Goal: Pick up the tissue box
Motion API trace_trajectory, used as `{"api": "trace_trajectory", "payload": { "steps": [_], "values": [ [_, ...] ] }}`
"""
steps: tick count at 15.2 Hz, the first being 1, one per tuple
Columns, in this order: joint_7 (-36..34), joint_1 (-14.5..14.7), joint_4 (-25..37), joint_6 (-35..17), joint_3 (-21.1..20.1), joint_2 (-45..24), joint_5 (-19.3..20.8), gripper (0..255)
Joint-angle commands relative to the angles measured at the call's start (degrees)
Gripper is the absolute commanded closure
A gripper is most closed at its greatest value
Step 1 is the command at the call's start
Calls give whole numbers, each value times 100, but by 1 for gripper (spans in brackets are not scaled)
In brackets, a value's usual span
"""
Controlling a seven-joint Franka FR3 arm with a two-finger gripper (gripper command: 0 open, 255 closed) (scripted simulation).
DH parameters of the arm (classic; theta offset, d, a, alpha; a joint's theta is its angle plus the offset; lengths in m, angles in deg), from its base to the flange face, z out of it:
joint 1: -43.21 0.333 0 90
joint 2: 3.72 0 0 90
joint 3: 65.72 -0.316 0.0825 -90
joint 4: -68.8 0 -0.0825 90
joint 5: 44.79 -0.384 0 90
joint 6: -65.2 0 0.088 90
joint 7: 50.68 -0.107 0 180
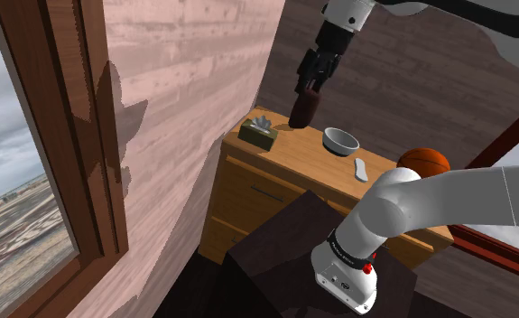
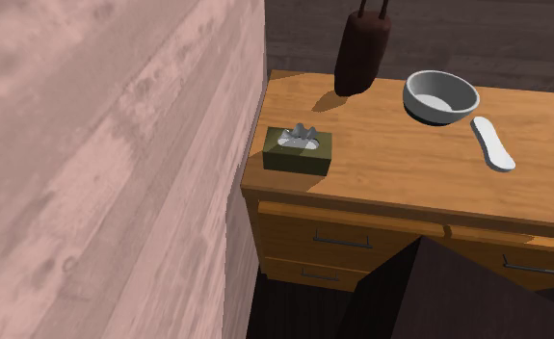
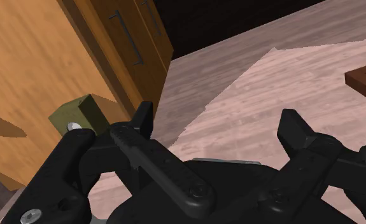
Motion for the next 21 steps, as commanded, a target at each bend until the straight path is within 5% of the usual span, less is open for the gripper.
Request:
{"api": "trace_trajectory", "payload": {
  "steps": [1,11,21],
  "values": [
    [0,0,0,0,0,0,0,0],
    [490,-306,-90,-1222,115,-1538,953,0],
    [632,-662,463,-2211,231,-3399,2022,0]
  ]
}}
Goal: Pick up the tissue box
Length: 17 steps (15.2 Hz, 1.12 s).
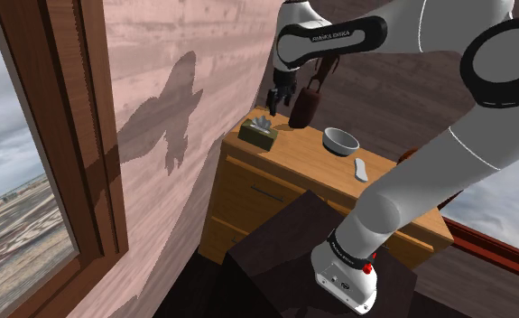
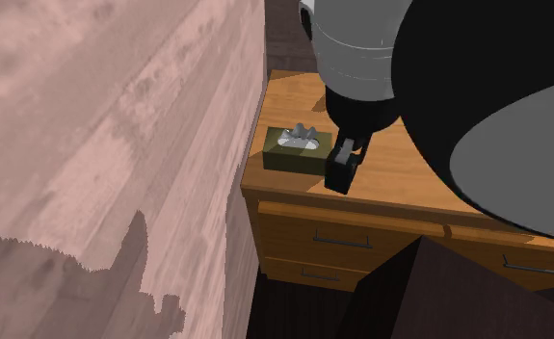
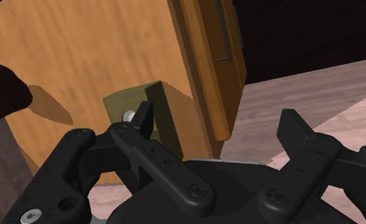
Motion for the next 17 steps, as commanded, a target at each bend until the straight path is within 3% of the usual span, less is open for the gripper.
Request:
{"api": "trace_trajectory", "payload": {
  "steps": [1,9,17],
  "values": [
    [2,-68,174,-171,29,-405,236,0],
    [-31,-261,1157,-579,209,-2011,1130,0],
    [43,-354,2588,-678,490,-3681,1857,0]
  ]
}}
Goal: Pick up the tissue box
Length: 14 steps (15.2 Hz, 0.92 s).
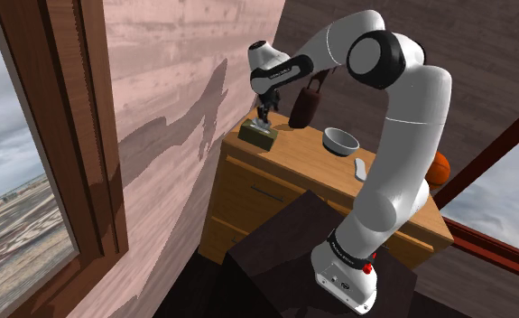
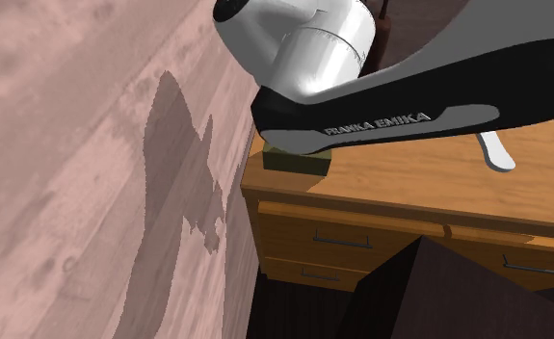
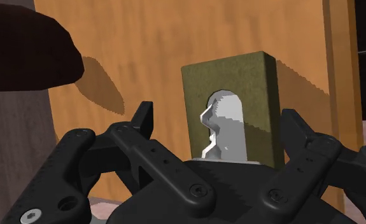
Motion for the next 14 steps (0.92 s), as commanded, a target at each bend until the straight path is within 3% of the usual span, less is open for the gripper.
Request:
{"api": "trace_trajectory", "payload": {
  "steps": [1,11,12,14],
  "values": [
    [47,-19,404,8,78,-417,159,0],
    [-172,-30,475,-337,136,-894,300,0],
    [-177,-29,470,-340,135,-894,301,255],
    [-175,-30,471,-340,136,-894,301,255]
  ]
}}
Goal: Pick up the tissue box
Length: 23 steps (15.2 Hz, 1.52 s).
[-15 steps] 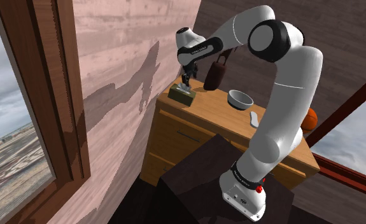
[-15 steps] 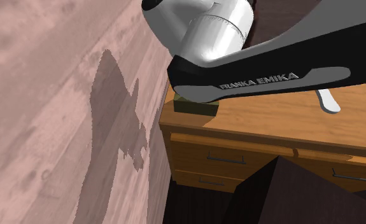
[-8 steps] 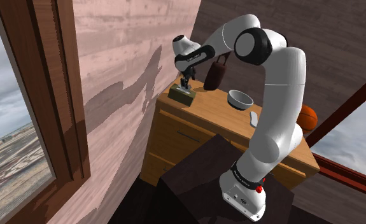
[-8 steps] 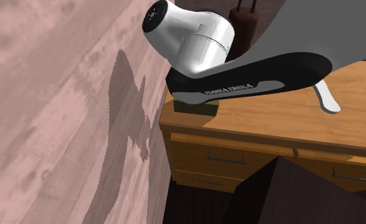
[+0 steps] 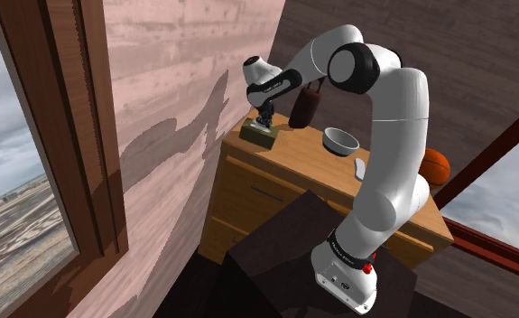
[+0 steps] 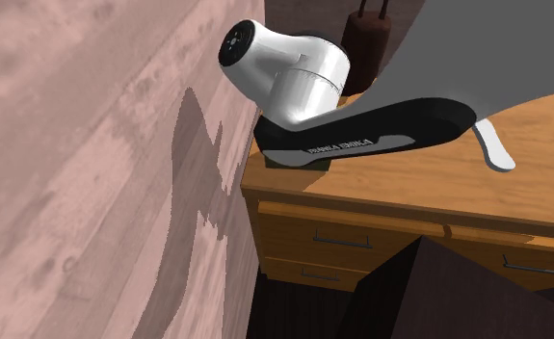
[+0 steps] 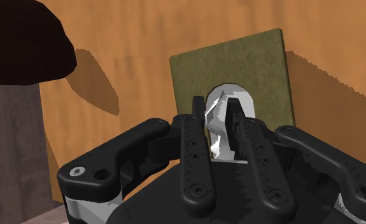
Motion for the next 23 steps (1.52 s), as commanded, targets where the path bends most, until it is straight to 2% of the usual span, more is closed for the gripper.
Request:
{"api": "trace_trajectory", "payload": {
  "steps": [1,7,23],
  "values": [
    [-2,1,-4,-5,-3,-6,-2,255],
    [1,1,2,-1,-3,-7,-3,255],
    [484,16,236,725,-57,600,-190,255]
  ]
}}
